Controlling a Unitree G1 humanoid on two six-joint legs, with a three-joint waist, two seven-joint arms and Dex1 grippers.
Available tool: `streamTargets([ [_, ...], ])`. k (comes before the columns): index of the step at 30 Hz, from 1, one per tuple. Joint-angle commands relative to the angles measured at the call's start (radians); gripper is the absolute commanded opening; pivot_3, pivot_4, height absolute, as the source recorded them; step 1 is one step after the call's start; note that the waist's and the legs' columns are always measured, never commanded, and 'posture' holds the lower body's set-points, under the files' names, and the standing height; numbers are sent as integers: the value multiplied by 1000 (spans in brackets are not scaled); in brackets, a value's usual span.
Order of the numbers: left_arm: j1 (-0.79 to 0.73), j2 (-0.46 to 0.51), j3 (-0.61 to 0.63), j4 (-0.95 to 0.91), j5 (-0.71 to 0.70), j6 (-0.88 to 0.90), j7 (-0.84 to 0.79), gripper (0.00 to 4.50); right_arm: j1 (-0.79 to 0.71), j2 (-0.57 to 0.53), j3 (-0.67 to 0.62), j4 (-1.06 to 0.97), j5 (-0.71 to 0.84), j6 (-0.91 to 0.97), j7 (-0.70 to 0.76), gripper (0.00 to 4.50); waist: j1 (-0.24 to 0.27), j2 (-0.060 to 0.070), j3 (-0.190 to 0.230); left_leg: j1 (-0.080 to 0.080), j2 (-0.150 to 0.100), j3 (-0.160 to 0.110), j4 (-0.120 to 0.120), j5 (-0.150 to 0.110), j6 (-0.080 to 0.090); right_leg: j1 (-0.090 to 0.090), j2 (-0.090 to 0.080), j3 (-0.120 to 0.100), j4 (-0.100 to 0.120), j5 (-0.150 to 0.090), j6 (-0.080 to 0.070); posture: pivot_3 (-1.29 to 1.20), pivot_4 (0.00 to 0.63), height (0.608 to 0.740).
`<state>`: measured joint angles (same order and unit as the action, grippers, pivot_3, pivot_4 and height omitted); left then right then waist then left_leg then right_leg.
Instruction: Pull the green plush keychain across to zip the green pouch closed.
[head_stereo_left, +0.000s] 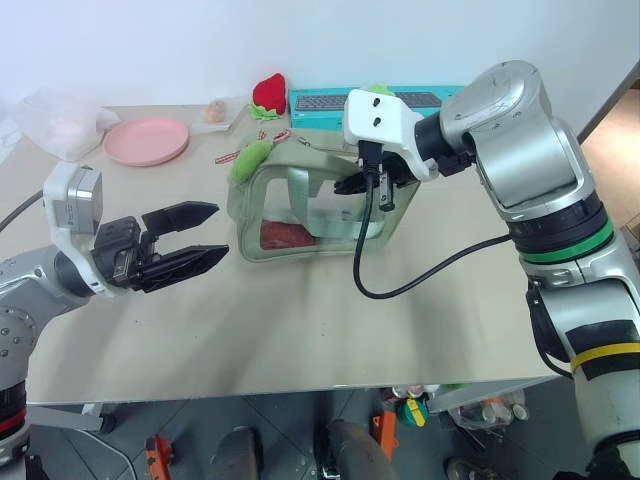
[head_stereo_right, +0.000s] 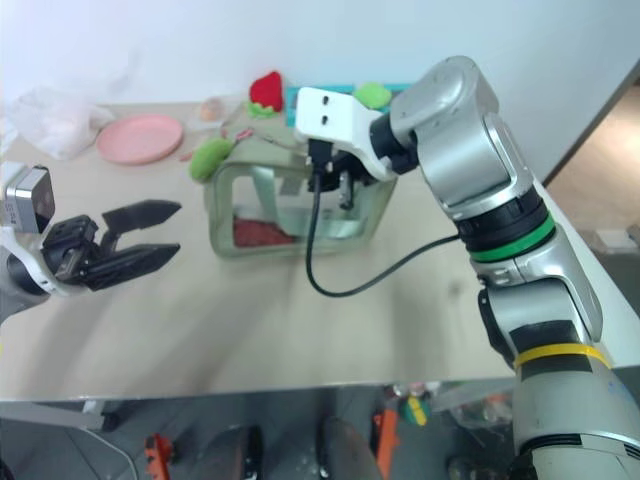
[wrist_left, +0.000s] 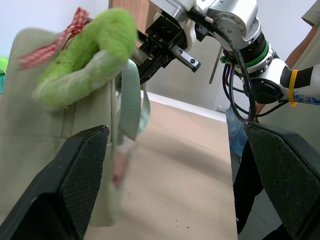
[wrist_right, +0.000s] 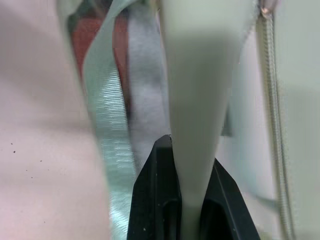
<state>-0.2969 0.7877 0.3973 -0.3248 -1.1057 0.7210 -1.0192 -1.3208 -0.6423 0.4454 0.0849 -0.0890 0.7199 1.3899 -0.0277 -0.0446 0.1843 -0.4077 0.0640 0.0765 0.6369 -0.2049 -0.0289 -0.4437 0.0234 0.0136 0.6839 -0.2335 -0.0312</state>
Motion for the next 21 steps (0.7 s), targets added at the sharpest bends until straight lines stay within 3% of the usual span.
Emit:
streamTargets([
  [1,-23,3,30,-15,-26,-11,13,4500,-8,76,44,-44,-11,63,-48,57,-5,0,0,0,0,0,0,0,0,0,0,0,0,0,0,0,150,740],
  [7,-21,3,33,-32,-38,-12,30,4500,27,237,32,68,-5,181,-199,57,-17,0,0,0,2,0,0,0,-1,0,1,0,0,1,-1,0,150,740],
  [11,-18,20,60,-35,-54,-7,36,4500,17,263,-21,94,44,170,-223,1323,-16,-1,-1,0,2,0,1,1,-1,0,-1,0,0,1,0,0,150,740],
  [16,-33,40,85,-28,-79,-1,41,4500,-23,271,-155,65,213,275,-179,3061,-16,-1,-1,-1,0,0,1,0,-1,1,-3,0,0,1,2,0,150,740],
  [20,-42,48,68,-37,-76,1,31,4500,-70,180,-300,42,427,396,-38,4410,-15,-1,-1,-1,0,0,0,0,-1,0,-3,-1,0,1,1,0,150,740],
  [21,-44,52,60,-42,-68,-1,24,4500,-79,151,-338,41,466,412,-25,4410,-13,-1,-1,-1,0,0,0,0,-1,1,-3,-1,0,1,2,0,150,740],
])
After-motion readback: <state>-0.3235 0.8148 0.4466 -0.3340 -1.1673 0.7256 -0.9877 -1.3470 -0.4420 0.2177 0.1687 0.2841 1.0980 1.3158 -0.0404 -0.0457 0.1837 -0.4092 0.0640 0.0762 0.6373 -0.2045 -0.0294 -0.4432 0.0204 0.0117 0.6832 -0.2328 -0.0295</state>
